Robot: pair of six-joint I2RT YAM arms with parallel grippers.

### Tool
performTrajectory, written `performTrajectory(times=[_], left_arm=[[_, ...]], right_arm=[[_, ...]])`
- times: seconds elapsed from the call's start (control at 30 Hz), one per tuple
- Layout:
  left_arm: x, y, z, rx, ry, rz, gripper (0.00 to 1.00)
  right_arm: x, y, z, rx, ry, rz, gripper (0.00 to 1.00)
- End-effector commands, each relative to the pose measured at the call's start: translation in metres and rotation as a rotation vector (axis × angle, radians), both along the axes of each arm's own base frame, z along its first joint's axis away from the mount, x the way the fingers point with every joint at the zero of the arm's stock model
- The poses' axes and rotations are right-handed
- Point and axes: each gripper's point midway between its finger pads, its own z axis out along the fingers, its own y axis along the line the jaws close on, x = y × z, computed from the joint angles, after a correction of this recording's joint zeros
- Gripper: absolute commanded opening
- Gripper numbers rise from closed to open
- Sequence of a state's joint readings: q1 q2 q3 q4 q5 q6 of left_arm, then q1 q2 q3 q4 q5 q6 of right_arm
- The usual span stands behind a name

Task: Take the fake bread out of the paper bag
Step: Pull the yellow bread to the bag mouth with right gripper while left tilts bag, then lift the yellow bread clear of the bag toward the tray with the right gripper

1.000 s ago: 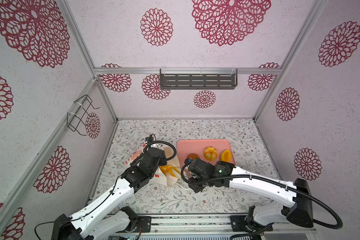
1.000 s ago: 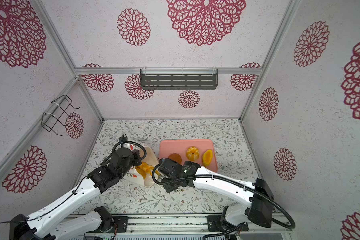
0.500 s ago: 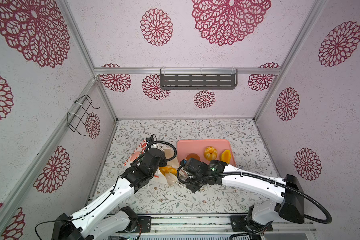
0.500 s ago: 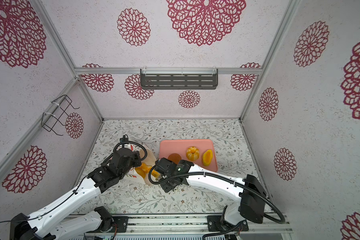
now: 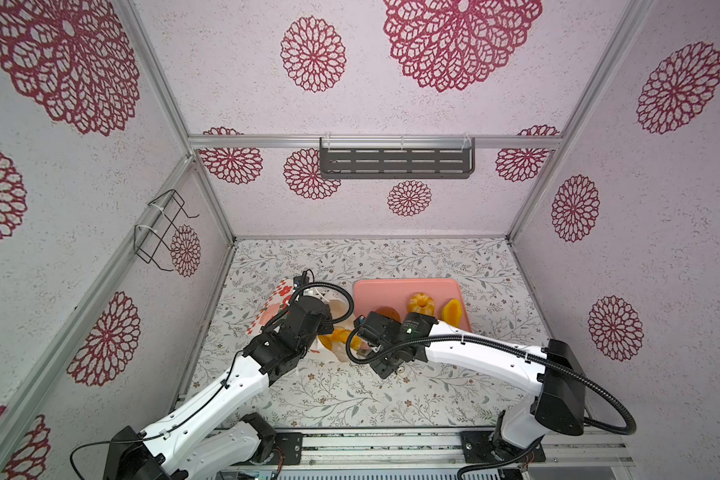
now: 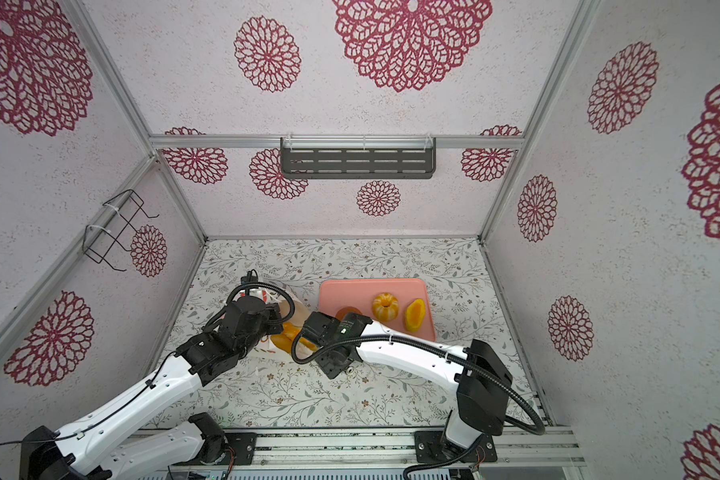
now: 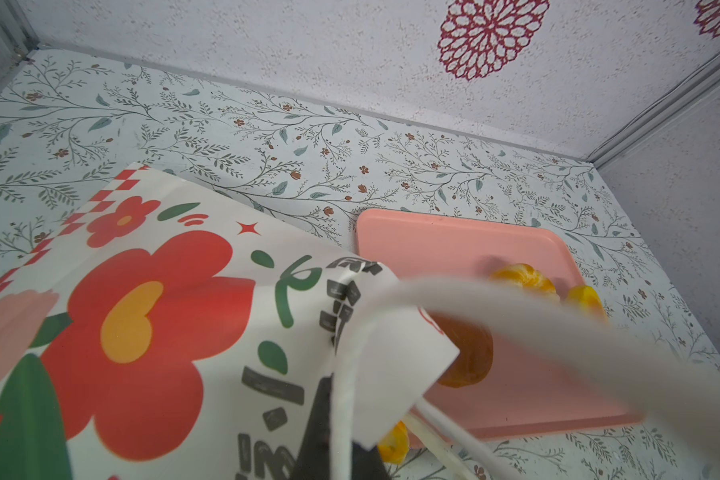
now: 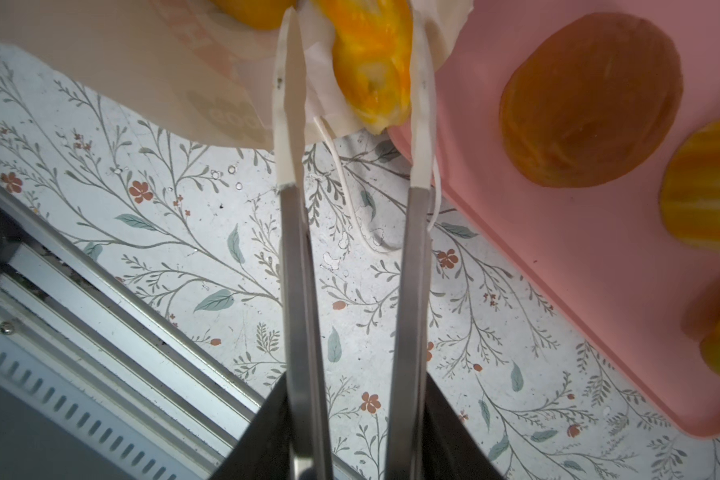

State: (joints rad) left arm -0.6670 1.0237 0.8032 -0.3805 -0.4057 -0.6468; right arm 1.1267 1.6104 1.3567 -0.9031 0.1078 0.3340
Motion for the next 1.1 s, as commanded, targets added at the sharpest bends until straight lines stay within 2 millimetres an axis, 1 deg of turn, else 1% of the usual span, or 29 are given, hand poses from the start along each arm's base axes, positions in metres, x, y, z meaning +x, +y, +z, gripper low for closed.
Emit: performTrajectory(times=[0.0,0.2,0.3,0.47,0.7,0.87,1.07], left_arm=[[0.005,-0.01,0.022,-0.043,-0.055,-0.024,0.0],[0.006,-0.015,0.019,-0.045,-0.039,-0.04,0.0],[0.007,-0.016,0.018,-0.048,-0.034,-0.044,0.0],[0.007,-0.018,0.017,-0.045,-0.028,-0.051,0.0],[0.007,-0.017,0.017,-0.038,-0.028,-0.051,0.0],[0.006,-0.017,0.018,-0.042,-0.033,-0.048,0.0],[0.007,-0.017,0.018,-0.045,-0.032,-0.047,0.0]], right_arm=[[0.012,-0.006,0.016,-0.008,-0.072,-0.007,0.44],[0.013,-0.004,0.027,0.03,-0.098,0.016,0.44],[0.01,-0.001,0.025,0.033,-0.083,0.034,0.43],[0.003,0.006,0.015,0.058,-0.04,0.053,0.43],[-0.004,0.008,0.001,0.05,0.0,0.081,0.43],[-0.004,0.005,-0.007,0.015,0.006,0.088,0.43],[-0.002,0.001,-0.024,-0.042,0.014,0.086,0.42]])
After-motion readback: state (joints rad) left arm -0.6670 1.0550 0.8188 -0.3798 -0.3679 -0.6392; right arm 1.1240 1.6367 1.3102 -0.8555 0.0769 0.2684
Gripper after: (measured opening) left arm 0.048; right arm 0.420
